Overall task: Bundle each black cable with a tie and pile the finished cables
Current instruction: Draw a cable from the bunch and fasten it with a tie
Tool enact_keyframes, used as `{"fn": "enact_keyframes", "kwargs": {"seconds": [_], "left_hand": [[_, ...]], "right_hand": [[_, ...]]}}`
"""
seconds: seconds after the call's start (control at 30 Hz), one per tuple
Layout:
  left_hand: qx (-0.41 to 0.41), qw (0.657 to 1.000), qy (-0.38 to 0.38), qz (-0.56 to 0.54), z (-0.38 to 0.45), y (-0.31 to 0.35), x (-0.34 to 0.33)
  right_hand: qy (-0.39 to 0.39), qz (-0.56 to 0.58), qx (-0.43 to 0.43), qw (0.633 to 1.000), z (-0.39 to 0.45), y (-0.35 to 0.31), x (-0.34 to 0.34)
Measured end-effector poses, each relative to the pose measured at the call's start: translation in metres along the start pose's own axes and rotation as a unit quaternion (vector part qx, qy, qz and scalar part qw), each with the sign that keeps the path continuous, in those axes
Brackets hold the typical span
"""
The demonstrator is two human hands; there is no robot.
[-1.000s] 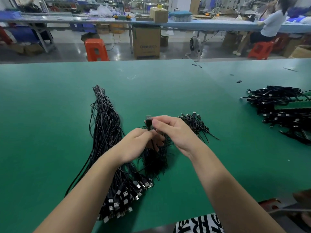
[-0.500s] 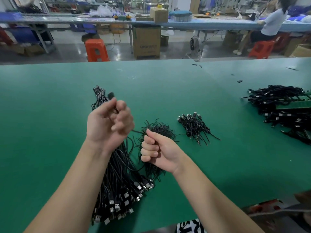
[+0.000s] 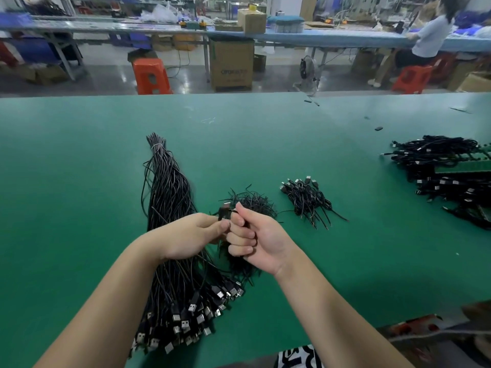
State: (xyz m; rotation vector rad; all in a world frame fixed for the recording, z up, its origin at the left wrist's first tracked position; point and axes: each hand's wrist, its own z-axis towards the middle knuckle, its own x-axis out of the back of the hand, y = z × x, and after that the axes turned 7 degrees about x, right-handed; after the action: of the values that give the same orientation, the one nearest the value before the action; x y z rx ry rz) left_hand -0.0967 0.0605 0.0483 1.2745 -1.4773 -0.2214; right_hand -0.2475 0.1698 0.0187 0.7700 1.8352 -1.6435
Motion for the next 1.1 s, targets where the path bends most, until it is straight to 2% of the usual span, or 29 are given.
{"fn": "enact_keyframes", "kwargs": {"seconds": [0.07, 0.17, 0.23, 0.3, 0.4, 0.47, 0.6, 0.7, 0.77, 0.83, 0.9, 0.93, 1.03, 1.1], "left_hand": [[-0.032, 0.991, 0.030, -0.127, 0.002, -0.001, -0.004], [-0.078, 0.966, 0.064, -0.240, 0.007, -0.002, -0.014], [-0.102, 0.934, 0.072, -0.336, 0.011, -0.005, -0.020], [-0.131, 0.884, 0.056, -0.445, 0.012, -0.007, -0.023], [-0.158, 0.850, 0.048, -0.500, 0.011, -0.003, -0.025], [-0.160, 0.831, 0.083, -0.527, 0.012, 0.004, -0.027], [-0.152, 0.759, 0.144, -0.617, 0.008, 0.023, -0.015], [-0.140, 0.724, 0.121, -0.665, -0.006, 0.025, 0.011], [-0.152, 0.743, 0.068, -0.649, -0.017, 0.020, 0.024], [-0.155, 0.818, -0.023, -0.554, -0.025, 0.012, 0.032], [-0.130, 0.906, -0.122, -0.383, -0.031, 0.005, 0.035], [-0.105, 0.937, -0.160, -0.293, -0.032, 0.003, 0.036], [-0.012, 0.976, -0.199, -0.092, -0.030, 0.003, 0.033], [0.057, 0.986, -0.155, 0.011, -0.025, 0.005, 0.024]], "right_hand": [[-0.004, -0.024, 0.000, 1.000, -0.001, 0.002, -0.002], [-0.012, -0.013, 0.000, 1.000, -0.001, 0.007, -0.006], [-0.019, -0.006, 0.001, 1.000, 0.000, 0.009, -0.008], [-0.023, -0.012, -0.002, 1.000, 0.000, 0.010, -0.008], [-0.029, -0.017, -0.011, 0.999, -0.002, 0.015, -0.006], [-0.039, -0.012, -0.019, 0.999, -0.001, 0.021, -0.006], [-0.061, 0.055, -0.042, 0.996, 0.001, 0.031, 0.002], [-0.061, 0.103, -0.046, 0.992, -0.002, 0.036, 0.013], [-0.065, 0.116, -0.044, 0.990, -0.002, 0.039, 0.016], [-0.061, 0.131, -0.038, 0.989, -0.001, 0.038, 0.016], [-0.046, 0.138, -0.026, 0.989, 0.001, 0.033, 0.014], [-0.042, 0.136, -0.023, 0.990, 0.002, 0.030, 0.013], [-0.043, 0.103, -0.026, 0.993, 0.004, 0.026, 0.010], [-0.045, 0.071, -0.031, 0.996, 0.004, 0.027, 0.010]]}}
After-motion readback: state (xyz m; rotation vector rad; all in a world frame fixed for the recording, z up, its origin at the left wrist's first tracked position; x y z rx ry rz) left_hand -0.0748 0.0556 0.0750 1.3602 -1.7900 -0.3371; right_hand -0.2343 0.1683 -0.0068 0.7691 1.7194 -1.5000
